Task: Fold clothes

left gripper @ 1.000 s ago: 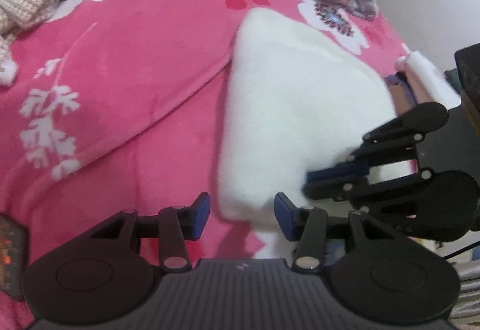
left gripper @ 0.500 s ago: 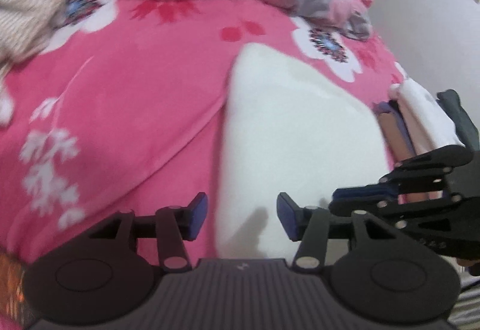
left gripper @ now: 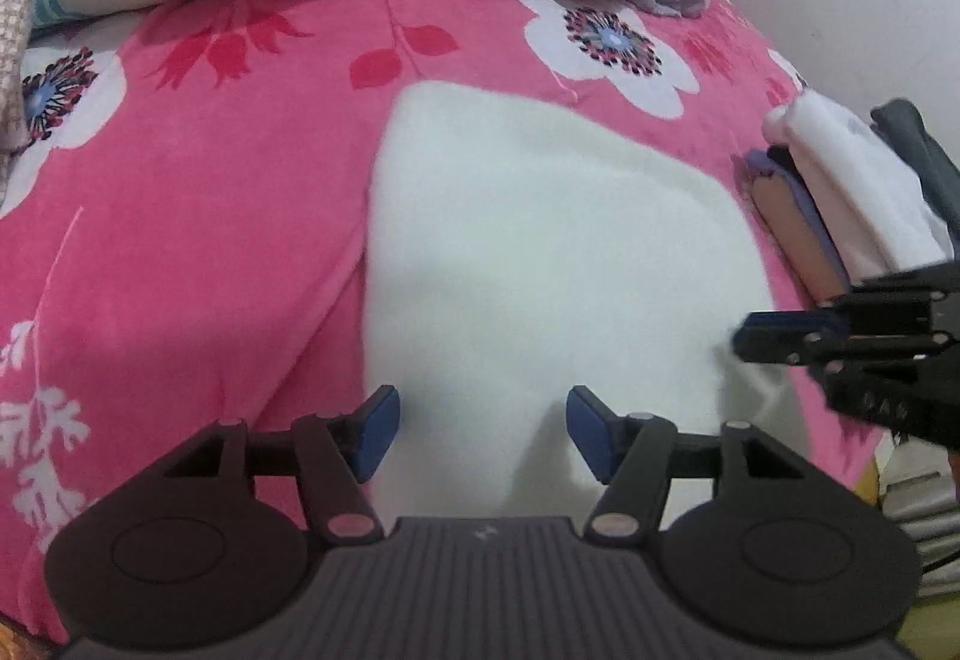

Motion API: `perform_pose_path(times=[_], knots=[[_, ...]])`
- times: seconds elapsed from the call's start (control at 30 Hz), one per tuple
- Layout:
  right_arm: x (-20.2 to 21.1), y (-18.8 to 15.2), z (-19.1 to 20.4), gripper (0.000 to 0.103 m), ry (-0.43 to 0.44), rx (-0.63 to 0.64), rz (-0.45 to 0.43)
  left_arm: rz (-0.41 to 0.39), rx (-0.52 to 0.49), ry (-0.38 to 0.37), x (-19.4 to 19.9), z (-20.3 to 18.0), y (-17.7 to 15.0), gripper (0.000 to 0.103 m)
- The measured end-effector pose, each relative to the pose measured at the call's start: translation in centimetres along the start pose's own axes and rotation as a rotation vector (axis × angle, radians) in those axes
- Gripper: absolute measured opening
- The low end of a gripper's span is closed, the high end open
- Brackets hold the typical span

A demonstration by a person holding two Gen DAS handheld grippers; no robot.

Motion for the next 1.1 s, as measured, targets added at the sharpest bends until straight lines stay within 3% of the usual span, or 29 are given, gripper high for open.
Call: perform_pose_path(times=[0.23, 0.37, 0.5, 0.6, 0.77, 0.87, 1.0, 1.1], knots=[[-2.7, -0.5, -2.6, 0.006, 0.001, -0.123, 0.018, 0.058, 0.005, 0.099, -2.4, -0.4, 2.3, 0.069], [-0.7, 1.2, -3.1, 0.006, 0.002, -0.168, -0.049, 0.104, 0.020, 0.137, -2.6, -0.5, 2.8, 0.069], [-2.0, 2.2, -5.3, 0.006, -0.044, -0.206, -0.083, 0.140, 0.030, 0.177, -2.9, -0.7, 2.9, 0.069], [-4.5, 1.9, -6.8, 0.006, -0.048, -0.226, -0.052, 0.159, 0.037, 0.197, -3.0, -1.0, 3.0, 0.069], [-2.4, 3.9, -7.0, 0.006, -0.056, -0.245, -0.119, 0.172, 0.027, 0.227, -3.1, -1.3, 3.1, 0.069], [-3.1, 4.9, -7.9, 0.007, -0.062, -0.280, -0.132, 0.177, 0.019, 0.233, -3.0, -1.4, 3.1, 0.069], [-6.4, 4.4, -9.6, 0.007, -0.040, -0.392, -0.085, 0.177, 0.013, 0.242, -3.0, -1.4, 3.0, 0.069], [-7.1, 4.4, -10.4, 0.007, -0.016, -0.461, -0.097, 0.170, 0.004, 0.252, -2.9, -1.5, 3.0, 0.069]])
Point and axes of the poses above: each gripper's, at about its wrist camera, not at the fingertips, and x roughly against the way its jaws point, z to its left, y to its top, the point moved 8 cm from there along -x, roughly the way its jaws point, and after that the axes turned 2 degrees about -z, right-handed, at the moved point
